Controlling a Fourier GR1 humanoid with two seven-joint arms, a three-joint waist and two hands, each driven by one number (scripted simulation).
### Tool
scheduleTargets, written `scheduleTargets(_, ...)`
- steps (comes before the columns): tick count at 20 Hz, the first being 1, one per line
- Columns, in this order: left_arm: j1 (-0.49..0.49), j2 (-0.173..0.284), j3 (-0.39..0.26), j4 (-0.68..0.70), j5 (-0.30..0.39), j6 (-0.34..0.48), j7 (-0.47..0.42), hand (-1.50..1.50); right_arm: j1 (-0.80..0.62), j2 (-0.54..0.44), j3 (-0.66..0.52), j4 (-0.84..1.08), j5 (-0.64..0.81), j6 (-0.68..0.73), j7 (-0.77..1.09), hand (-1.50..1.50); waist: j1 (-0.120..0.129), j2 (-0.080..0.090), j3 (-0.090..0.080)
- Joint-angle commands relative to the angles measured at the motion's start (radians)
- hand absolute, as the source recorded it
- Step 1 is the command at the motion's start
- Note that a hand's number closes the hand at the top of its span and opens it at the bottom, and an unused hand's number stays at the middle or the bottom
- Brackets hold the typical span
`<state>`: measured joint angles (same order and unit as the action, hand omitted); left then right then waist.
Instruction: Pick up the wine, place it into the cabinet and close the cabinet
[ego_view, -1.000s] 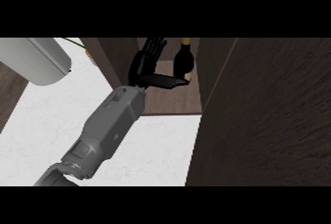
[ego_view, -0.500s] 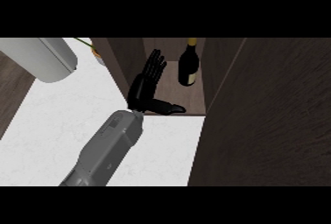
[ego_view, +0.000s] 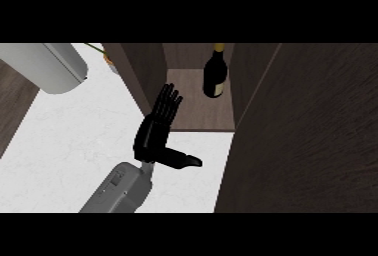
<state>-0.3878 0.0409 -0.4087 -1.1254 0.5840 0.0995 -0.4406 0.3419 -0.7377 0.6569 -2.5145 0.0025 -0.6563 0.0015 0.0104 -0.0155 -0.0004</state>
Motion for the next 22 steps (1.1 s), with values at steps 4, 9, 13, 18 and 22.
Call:
scheduleTargets(4, 0.227, 0.069, -0.031, -0.265, 0.021, -0.01, 0.035, -1.5, 0.066, -0.07, 0.041, -0.207, 0.014, 0.03, 0.077, -1.5, -0.01, 0.005, 0.0)
scheduleTargets(9, 0.342, 0.129, -0.024, -0.343, 0.027, -0.051, 0.003, -1.5, 0.033, -0.127, 0.03, -0.247, -0.036, 0.086, 0.1, -1.5, -0.007, 0.008, -0.001)
scheduleTargets(13, 0.399, 0.202, 0.026, -0.341, 0.024, -0.123, -0.067, -1.5, 0.021, -0.116, 0.097, -0.208, -0.065, 0.151, 0.054, -1.5, -0.004, 0.008, -0.001)
scheduleTargets(18, 0.395, 0.277, 0.111, -0.375, 0.069, -0.161, -0.046, -1.5, -0.013, -0.204, 0.141, -0.189, -0.107, 0.311, 0.013, 1.5, 0.001, 0.012, 0.0)
scheduleTargets(22, 0.402, 0.338, 0.181, -0.4, 0.102, -0.174, -0.015, -1.5, -0.03, -0.2, 0.198, -0.237, -0.065, 0.33, 0.051, 1.5, -0.007, 0.011, -0.001)
